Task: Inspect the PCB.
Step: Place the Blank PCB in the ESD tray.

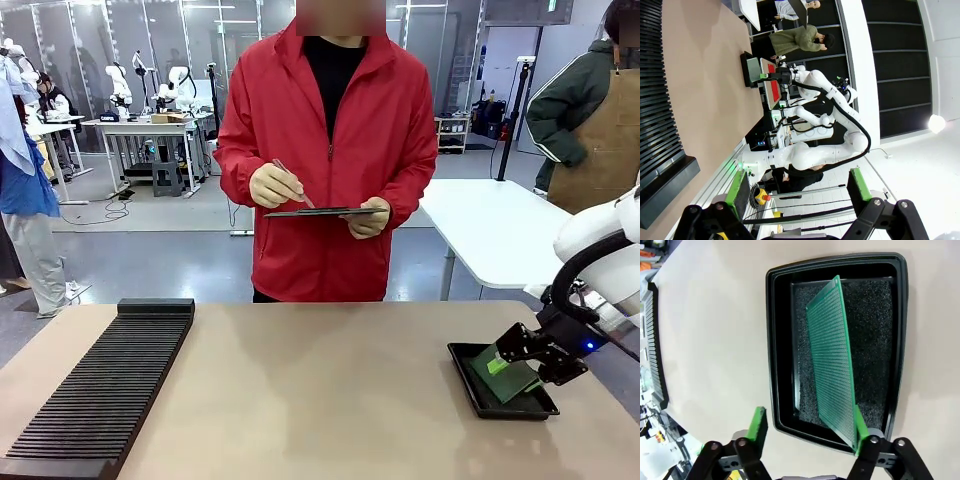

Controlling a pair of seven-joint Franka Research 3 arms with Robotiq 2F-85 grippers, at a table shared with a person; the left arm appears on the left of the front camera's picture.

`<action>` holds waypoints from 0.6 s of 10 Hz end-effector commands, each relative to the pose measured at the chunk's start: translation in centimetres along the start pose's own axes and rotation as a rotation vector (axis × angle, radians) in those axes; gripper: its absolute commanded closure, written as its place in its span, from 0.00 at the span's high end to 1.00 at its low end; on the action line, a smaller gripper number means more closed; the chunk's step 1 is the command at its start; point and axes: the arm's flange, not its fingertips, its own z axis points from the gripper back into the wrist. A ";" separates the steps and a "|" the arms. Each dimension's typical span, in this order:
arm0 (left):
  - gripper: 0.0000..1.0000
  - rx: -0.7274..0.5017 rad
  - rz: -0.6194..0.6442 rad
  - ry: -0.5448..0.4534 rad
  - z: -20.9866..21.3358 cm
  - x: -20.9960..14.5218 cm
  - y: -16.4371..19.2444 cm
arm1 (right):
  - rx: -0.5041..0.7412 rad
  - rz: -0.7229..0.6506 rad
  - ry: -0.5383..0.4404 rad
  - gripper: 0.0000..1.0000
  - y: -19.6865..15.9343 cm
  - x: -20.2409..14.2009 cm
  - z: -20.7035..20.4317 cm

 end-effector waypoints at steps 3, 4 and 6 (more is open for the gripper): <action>1.00 0.003 -0.001 -0.001 0.1 -0.1 0.0 | -0.073 -0.013 -0.034 1.00 2.3 -1.4 1.2; 1.00 0.003 -0.001 -0.001 0.1 -0.1 0.0 | -0.078 -0.011 -0.039 1.00 2.6 -1.6 1.3; 1.00 0.003 -0.001 -0.001 0.1 -0.1 0.0 | -0.091 -0.001 -0.045 1.00 3.1 -2.1 1.6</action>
